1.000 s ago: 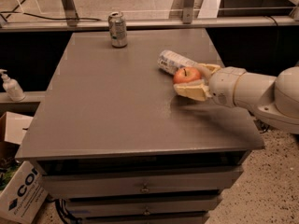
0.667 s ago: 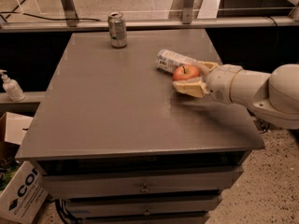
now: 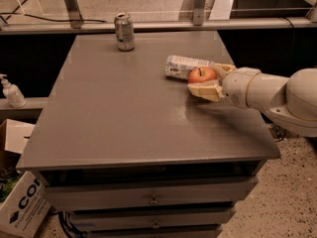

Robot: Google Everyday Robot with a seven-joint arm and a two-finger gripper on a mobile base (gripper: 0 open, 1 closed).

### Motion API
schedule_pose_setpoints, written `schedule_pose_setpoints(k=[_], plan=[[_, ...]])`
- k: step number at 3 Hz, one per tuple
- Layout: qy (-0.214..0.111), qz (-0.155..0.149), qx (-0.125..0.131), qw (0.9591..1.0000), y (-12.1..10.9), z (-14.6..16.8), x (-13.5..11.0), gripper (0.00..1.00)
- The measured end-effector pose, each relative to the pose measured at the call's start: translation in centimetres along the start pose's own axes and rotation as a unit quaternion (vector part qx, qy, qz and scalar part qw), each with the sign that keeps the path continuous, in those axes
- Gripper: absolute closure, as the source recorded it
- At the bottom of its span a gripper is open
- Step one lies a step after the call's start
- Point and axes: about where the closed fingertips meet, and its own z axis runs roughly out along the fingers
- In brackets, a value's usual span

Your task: Move apple near blue plastic bottle

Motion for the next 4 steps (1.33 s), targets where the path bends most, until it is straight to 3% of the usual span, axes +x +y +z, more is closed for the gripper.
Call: schedule_pose_setpoints(k=[1,2,4], plan=[[0.009,0.014,0.013,0.9998,-0.3,-0.2,0.8,0.99],[0.021,0.033,0.03,0.9988,-0.6,-0.9,1.6,0.81],[0.03,0.051,0.053,0.9968,-1.0,-1.9,2.4,0.35]])
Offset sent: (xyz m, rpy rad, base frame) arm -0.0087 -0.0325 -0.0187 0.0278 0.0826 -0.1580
